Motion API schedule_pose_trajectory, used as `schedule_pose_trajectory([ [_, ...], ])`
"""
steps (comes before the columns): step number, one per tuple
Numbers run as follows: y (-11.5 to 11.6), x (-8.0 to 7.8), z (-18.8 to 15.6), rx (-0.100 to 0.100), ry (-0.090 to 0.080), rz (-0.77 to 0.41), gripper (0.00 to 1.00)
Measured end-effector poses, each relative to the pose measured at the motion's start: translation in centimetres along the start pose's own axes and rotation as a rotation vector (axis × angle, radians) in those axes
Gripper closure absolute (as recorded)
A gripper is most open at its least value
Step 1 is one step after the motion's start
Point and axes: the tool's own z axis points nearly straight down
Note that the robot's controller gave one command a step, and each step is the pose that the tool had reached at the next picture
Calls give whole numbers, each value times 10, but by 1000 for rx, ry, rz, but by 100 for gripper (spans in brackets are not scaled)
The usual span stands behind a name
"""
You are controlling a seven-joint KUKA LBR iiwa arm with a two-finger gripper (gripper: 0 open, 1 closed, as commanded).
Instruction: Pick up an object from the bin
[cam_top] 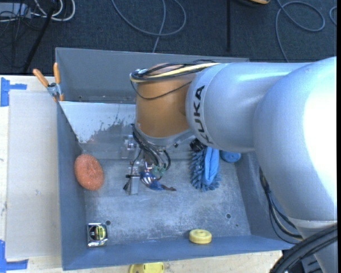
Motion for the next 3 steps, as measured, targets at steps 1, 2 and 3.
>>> schedule_pose_trajectory([
  [1,-1,-2,-5,-1,-7,3,0],
  [2,-17,-9,3,-3,-10,-86,0],
  [3,-64,-19,40,0,-10,-283,0],
])
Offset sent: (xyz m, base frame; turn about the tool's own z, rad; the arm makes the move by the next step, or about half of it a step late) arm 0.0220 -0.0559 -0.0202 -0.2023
